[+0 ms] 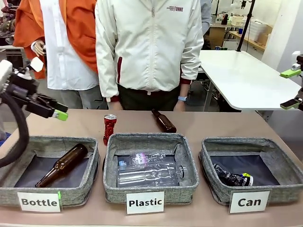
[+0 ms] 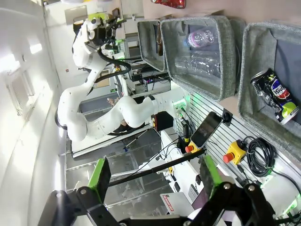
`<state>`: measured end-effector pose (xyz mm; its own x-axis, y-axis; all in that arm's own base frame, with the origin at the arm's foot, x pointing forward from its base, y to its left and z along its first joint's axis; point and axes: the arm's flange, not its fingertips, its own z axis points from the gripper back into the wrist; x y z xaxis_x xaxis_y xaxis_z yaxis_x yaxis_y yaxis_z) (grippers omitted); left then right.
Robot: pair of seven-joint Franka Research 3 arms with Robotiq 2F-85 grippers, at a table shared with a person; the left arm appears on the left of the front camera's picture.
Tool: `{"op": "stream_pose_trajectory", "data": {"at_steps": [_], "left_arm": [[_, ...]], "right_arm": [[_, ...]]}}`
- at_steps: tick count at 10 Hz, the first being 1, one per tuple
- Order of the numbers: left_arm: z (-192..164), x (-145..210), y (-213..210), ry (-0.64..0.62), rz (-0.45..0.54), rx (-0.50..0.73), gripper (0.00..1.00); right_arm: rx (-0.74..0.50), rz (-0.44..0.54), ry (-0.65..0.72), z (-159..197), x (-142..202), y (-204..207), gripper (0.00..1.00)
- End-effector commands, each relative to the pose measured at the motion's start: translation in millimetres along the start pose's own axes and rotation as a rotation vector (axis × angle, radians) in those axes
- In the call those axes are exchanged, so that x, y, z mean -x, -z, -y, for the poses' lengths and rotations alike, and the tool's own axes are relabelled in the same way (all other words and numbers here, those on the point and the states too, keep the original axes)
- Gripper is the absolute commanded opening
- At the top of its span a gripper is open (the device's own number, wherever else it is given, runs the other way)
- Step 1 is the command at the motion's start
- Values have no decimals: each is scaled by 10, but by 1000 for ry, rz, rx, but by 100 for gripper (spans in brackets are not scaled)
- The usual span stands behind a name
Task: Sort the can waste into the basket.
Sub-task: Pick up the can waste from the table and place it in the right Fabric basket.
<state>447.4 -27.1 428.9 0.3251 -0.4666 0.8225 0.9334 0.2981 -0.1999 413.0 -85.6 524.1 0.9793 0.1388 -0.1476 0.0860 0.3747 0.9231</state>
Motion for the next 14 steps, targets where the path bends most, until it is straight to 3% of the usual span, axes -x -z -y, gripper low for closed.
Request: {"op": "stream_pose_trajectory", "data": {"at_steps": [1,3,4,8,9,12,14], "left_arm": [[-285,63,239,49,30,14,98],[-471,32,350,76,-21,-176,98],[-250,77,272,47,18,1,98],[-333,80,338,55,12,-22,98],[-372,120,447,110,59,-137,98],[-734,127,660,176,123,-132,98],[-969,150,828,197,36,-83,98]], "right_arm": [[8,-15,-18,-11,10,-36,100],[8,-15,-18,-11,10,-36,100],[8,-15,-18,-11,10,-36,100],[8,-15,-18,-11,10,-36,100],[8,-15,-18,-11,10,-36,100],[8,-15,-18,-11,10,-36,100],[8,-15,-18,-11,10,-36,100]]}}
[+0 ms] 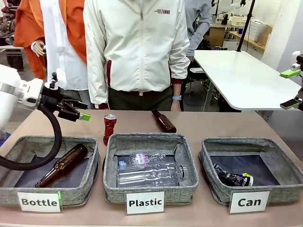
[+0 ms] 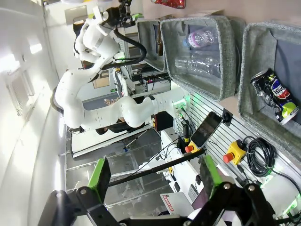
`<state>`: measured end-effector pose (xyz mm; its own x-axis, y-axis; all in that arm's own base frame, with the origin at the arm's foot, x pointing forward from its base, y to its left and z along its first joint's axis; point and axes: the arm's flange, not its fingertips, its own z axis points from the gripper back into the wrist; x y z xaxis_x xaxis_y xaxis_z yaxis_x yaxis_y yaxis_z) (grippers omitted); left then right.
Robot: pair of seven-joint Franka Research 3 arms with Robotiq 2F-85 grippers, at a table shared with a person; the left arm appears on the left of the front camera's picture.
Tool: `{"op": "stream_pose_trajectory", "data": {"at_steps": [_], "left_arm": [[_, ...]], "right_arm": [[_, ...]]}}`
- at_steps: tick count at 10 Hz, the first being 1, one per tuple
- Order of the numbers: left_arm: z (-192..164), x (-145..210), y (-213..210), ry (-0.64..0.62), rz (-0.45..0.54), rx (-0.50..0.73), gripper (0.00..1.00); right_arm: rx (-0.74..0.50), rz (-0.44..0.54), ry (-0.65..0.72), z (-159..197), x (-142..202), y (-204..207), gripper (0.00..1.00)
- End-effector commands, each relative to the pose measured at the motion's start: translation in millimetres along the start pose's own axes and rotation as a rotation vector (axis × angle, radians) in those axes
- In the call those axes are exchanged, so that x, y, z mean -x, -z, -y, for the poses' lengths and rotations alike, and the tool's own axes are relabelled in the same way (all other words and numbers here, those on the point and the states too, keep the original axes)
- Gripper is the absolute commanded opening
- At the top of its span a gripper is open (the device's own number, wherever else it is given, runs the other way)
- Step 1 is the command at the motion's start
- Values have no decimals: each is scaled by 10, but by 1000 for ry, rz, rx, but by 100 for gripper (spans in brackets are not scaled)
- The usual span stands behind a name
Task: Sort the can waste into the basket.
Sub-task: Pick up the can waste from the table and place it in the right Fabric basket.
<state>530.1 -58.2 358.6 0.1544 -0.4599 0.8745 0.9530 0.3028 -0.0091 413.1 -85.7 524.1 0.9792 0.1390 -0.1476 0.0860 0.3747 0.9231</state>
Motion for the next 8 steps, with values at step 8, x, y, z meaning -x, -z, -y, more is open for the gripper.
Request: {"op": "stream_pose_trajectory", "data": {"at_steps": [8], "left_arm": [[-372,288,878,81,-162,202,98]], "right_arm": [[8,-15,-18,-10,10,-35,100]]}}
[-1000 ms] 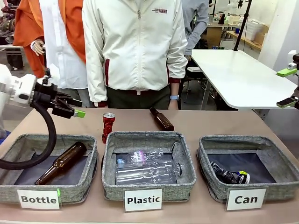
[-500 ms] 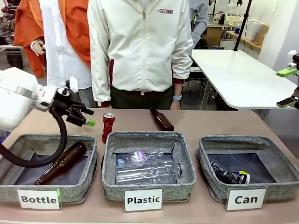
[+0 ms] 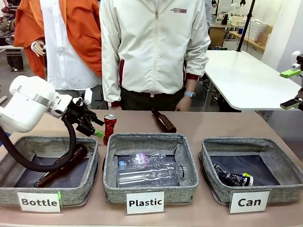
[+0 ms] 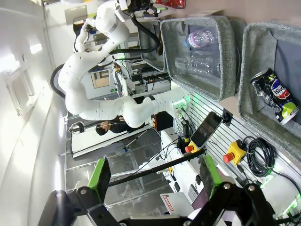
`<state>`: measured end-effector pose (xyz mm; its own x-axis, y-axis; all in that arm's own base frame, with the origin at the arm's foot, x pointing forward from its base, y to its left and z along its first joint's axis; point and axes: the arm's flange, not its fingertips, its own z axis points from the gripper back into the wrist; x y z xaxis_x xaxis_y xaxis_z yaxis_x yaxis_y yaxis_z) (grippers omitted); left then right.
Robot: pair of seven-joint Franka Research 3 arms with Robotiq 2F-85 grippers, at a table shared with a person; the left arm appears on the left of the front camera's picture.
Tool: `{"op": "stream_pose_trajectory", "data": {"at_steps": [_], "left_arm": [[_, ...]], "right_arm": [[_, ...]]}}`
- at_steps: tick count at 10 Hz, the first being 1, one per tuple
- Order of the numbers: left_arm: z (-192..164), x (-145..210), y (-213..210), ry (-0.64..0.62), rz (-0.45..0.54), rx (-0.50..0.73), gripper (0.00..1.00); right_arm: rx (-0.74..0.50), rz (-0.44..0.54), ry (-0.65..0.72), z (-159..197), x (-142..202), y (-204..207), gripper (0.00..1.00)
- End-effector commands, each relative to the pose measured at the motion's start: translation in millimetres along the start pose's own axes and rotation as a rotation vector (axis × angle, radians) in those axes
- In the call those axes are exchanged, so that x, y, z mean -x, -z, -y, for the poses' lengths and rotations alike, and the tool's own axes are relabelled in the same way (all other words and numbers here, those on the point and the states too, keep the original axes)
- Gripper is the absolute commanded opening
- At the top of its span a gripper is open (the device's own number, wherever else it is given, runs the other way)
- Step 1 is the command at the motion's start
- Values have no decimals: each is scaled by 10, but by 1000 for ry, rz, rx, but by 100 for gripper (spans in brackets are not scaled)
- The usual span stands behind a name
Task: Sort the can waste into the basket.
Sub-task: Pick up the can waste from the table and place it in the right Fabric basket.
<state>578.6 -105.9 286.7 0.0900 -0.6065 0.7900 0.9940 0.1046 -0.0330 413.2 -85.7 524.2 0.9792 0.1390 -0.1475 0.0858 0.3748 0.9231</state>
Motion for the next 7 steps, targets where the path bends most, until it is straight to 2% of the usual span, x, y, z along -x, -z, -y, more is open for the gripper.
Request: {"op": "stream_pose_trajectory", "data": {"at_steps": [1,7], "left_arm": [[-45,-39,58,-10,-11,29,98],[-7,-68,303,-13,28,74,98]], "right_arm": [[8,-15,-18,-10,11,-34,100],[8,-15,-18,-10,11,-34,100]]}}
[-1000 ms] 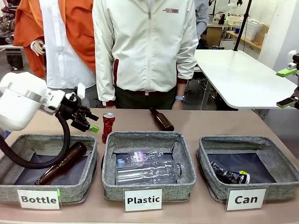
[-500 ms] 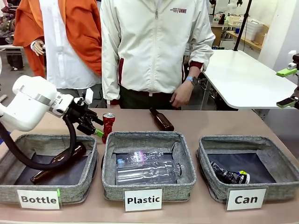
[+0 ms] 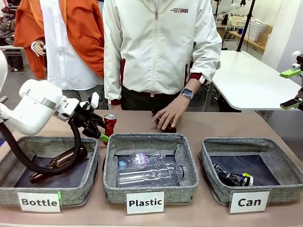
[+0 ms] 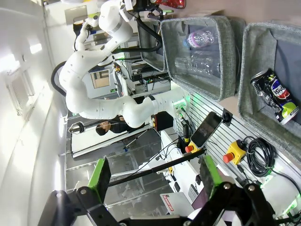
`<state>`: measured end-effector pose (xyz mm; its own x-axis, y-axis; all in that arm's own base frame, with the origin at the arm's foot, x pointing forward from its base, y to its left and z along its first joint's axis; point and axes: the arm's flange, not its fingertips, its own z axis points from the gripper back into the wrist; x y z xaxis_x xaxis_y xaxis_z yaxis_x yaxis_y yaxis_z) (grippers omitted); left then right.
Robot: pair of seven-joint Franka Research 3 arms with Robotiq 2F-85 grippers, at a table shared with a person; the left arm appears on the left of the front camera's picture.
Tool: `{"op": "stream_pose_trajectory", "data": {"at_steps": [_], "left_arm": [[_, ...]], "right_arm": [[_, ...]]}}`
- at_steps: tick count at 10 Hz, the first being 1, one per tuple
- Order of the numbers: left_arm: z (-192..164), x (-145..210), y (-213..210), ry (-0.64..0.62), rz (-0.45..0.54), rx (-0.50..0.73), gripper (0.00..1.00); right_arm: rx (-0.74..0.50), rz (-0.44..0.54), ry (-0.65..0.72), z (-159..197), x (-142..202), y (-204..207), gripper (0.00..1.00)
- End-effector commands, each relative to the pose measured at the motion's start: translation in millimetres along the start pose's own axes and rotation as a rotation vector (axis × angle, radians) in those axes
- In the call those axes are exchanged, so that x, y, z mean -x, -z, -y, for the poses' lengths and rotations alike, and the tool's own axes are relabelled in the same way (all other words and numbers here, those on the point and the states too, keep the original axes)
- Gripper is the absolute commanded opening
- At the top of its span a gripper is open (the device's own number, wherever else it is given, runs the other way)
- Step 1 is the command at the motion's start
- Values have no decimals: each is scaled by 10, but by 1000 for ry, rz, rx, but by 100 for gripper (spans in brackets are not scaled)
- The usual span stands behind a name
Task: Sort the can waste into the basket.
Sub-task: Pick up the can waste from the table and place it in the right Fabric basket.
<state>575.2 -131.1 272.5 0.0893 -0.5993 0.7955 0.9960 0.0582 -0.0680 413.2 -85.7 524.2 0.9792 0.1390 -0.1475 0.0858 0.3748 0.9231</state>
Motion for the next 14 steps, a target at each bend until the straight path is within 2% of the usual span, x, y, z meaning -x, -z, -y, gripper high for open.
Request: {"op": "stream_pose_trajectory", "data": {"at_steps": [1,6,7,8,9,10,11,14], "left_arm": [[-60,-35,54,-11,31,31,98],[-60,-35,140,-34,112,56,98],[-62,-36,142,-25,127,59,38],[-49,-48,142,-17,143,60,39],[-38,-52,131,-8,145,58,0],[-37,-60,112,-10,150,59,34],[-25,-64,59,-7,165,60,0],[82,-117,-295,-21,212,52,0]], "right_arm": [[8,-15,-18,-9,11,-34,100],[8,-15,-18,-9,11,-34,100],[8,-15,-18,-9,11,-34,100],[8,-15,-18,-9,11,-34,100],[8,-15,-18,-9,11,-34,100],[8,-15,-18,-9,11,-34,100],[8,-15,-18,-9,11,-34,100],[8,-15,-18,-9,11,-34,100]]}}
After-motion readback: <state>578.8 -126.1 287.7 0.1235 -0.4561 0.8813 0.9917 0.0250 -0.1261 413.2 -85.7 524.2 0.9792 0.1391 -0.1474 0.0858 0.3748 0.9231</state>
